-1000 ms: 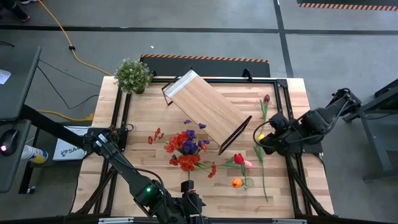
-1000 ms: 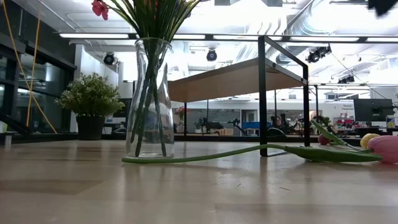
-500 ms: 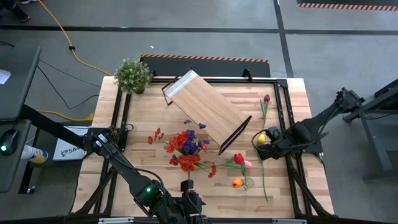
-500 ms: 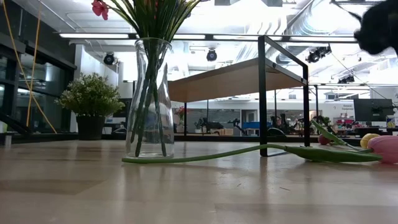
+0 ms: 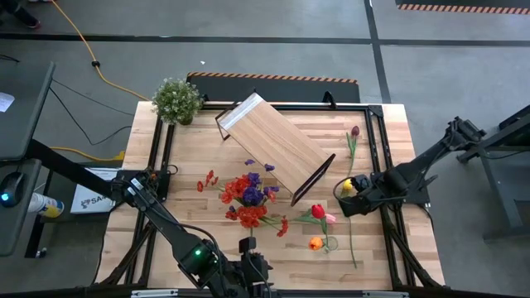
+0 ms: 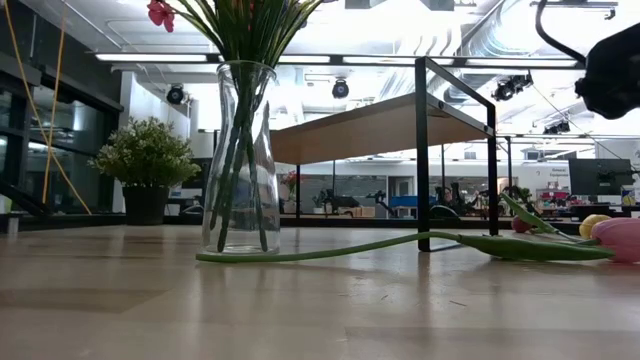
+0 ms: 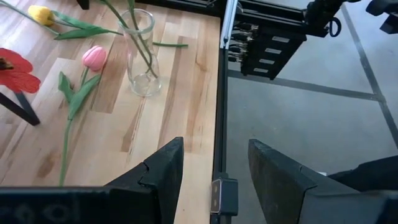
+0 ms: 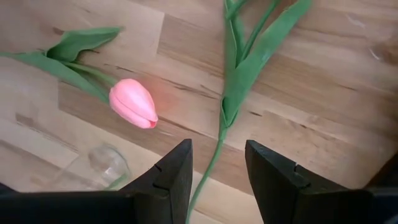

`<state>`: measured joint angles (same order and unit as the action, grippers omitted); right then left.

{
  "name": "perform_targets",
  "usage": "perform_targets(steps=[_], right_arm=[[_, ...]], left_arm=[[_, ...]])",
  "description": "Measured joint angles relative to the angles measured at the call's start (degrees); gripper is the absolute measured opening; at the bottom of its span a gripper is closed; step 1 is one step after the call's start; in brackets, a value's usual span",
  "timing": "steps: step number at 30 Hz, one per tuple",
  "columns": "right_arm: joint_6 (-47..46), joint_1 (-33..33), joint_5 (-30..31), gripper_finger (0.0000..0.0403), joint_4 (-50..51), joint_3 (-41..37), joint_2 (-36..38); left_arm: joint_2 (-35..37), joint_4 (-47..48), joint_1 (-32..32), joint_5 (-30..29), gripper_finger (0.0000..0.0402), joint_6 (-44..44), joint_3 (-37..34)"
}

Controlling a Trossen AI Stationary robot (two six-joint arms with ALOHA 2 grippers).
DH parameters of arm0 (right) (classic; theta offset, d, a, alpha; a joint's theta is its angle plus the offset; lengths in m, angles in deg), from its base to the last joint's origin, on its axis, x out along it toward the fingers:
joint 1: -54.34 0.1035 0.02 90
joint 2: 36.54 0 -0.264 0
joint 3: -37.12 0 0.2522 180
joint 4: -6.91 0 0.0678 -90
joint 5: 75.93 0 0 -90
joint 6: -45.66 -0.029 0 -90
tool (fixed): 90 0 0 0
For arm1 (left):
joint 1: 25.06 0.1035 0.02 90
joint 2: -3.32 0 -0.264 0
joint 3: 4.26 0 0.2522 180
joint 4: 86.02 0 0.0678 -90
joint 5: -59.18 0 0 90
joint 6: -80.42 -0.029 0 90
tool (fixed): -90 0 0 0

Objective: Pick and place flowers into a vace then onto a shelf
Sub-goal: Put the yellow tulip into the right transparent vase

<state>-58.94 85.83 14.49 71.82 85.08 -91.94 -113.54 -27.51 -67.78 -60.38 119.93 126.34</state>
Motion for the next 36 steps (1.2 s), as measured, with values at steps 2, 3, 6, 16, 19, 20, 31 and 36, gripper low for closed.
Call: perform_targets(steps=[2,3,6,16,19,20,31,36], right_arm=[[-0.01,0.0,0.07,0.0139,-0.44,0.0,-0.81],[0.0,0.0,0.07,0.0139,-0.61,0.0,-1.39],[-0.01,0.0,0.07,0.0139,-1.77,0.0,-3.7],[0.28,0.02,0.38,0.0139,-3.3,0.0,-10.5],[0.41,0.0,0.52,0.0139,-3.56,0.0,-11.87],[0.47,0.0,0.61,0.0139,-3.68,0.0,-12.35],[0.63,0.0,0.61,0.0139,-6.5,-0.83,-15.88],[0.21,0.0,0.1,0.0139,-14.76,-4.87,-16.34]], left_arm=[[0.0,0.0,0.0,-0.02,0.0211,0.0,0.0],[0.0,0.0,0.0,-0.03,0.0211,0.0,0.0],[0.0,0.0,0.0,-0.2,0.0211,0.0,0.0],[0.0,0.0,0.0,-0.2,0.0211,0.02,0.0],[0.0,0.0,0.0,-0.17,0.0211,0.0,0.0],[0.0,-0.01,0.0,-0.17,0.0211,0.0,0.0],[0.0,-0.02,0.0,-0.13,0.0211,0.0,0.0],[0.0,-0.04,0.0,-0.06,0.0211,0.01,0.0]])
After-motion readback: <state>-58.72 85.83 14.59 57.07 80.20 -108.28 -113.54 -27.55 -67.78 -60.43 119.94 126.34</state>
